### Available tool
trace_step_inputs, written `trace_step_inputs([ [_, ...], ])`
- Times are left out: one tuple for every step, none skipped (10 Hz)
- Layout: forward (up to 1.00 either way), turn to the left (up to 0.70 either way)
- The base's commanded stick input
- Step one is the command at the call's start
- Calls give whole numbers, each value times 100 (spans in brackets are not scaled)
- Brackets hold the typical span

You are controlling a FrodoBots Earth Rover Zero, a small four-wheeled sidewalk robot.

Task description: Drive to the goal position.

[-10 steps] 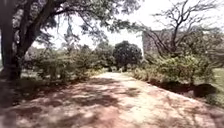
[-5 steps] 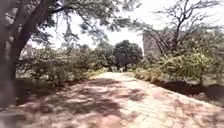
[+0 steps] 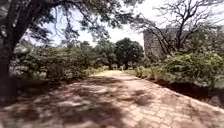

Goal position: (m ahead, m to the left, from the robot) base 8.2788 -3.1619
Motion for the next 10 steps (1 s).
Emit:
trace_step_inputs([
  [70,0],
  [70,0],
  [70,0],
  [70,0],
  [70,0],
  [70,0],
  [70,0],
  [70,0],
  [70,0],
  [70,0],
])
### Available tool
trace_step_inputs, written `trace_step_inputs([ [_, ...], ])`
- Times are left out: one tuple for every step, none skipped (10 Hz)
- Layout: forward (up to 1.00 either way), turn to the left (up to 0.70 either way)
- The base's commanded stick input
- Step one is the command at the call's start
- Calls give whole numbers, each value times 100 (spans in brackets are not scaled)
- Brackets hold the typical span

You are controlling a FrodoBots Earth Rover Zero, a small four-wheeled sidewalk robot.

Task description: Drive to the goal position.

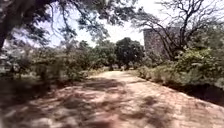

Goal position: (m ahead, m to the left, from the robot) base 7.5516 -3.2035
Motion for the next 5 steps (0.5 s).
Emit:
trace_step_inputs([
  [70,0],
  [70,0],
  [70,0],
  [70,0],
  [70,0],
])
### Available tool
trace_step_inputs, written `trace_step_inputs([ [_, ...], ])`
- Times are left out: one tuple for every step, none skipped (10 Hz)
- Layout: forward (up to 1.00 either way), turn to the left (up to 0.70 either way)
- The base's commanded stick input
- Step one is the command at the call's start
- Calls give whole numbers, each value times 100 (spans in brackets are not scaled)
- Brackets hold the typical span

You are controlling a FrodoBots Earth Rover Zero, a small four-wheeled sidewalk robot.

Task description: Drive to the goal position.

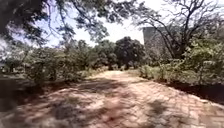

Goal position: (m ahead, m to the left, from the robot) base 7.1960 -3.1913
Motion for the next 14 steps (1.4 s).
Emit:
trace_step_inputs([
  [70,0],
  [70,0],
  [70,0],
  [70,-35],
  [70,-35],
  [70,-35],
  [70,-35],
  [70,0],
  [70,0],
  [70,0],
  [70,0],
  [70,0],
  [70,0],
  [70,0],
])
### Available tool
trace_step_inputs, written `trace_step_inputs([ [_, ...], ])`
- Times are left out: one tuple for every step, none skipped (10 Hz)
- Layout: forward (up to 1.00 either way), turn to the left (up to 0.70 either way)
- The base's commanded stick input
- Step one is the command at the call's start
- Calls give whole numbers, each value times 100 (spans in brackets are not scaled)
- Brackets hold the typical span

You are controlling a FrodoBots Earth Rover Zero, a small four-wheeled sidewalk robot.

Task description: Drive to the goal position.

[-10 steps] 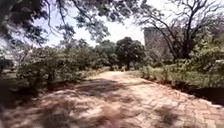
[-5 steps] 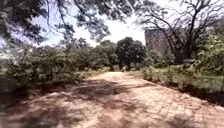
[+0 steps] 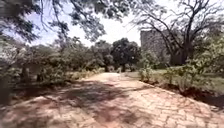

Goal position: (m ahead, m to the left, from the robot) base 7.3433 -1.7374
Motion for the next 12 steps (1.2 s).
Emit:
trace_step_inputs([
  [70,0],
  [70,0],
  [70,0],
  [70,0],
  [70,0],
  [70,0],
  [70,0],
  [70,0],
  [70,0],
  [70,0],
  [70,0],
  [70,0],
])
